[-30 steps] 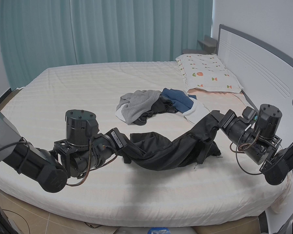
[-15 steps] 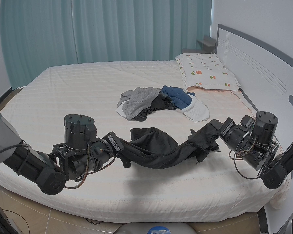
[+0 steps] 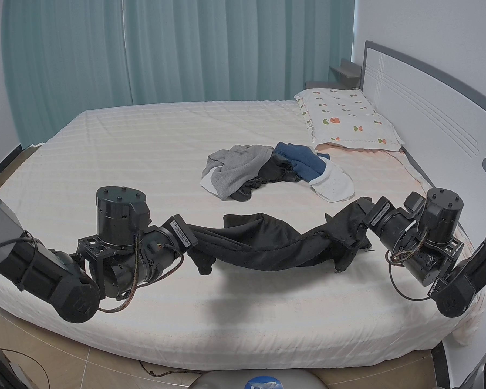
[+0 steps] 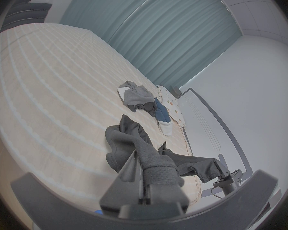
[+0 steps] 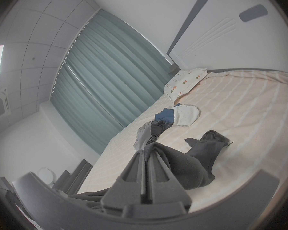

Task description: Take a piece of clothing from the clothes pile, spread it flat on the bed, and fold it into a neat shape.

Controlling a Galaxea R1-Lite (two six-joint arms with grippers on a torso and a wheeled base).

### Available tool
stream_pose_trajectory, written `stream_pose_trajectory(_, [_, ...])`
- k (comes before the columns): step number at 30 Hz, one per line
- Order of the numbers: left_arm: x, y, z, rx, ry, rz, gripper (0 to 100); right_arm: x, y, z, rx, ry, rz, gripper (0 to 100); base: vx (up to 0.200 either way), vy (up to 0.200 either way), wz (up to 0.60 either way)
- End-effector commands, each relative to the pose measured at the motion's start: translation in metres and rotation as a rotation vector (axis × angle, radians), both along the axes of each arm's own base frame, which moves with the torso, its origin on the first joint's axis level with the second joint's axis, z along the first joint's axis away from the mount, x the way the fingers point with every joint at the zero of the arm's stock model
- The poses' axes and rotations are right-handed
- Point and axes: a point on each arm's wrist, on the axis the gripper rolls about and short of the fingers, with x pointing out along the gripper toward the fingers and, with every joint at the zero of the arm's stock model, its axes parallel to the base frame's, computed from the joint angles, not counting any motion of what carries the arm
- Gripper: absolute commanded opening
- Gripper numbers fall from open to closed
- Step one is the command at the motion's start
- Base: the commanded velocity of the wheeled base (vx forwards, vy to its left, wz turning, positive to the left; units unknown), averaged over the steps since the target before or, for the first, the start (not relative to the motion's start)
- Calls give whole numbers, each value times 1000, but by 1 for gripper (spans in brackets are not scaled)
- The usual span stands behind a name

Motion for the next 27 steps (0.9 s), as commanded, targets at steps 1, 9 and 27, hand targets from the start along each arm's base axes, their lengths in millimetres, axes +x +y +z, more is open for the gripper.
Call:
stream_pose_trajectory(1, [-3, 2, 8, -11, -23, 2, 0, 1, 1, 1, -26, -11, -17, 0, 0, 200, 0])
stream_pose_trajectory(9, [-4, 3, 9, -13, -26, 2, 0, 0, 4, 0, -58, -19, -35, 0, 0, 200, 0])
stream_pose_trajectory(27, [-7, 5, 16, -23, -43, 3, 0, 4, 6, 2, -27, -81, -39, 0, 0, 200, 0])
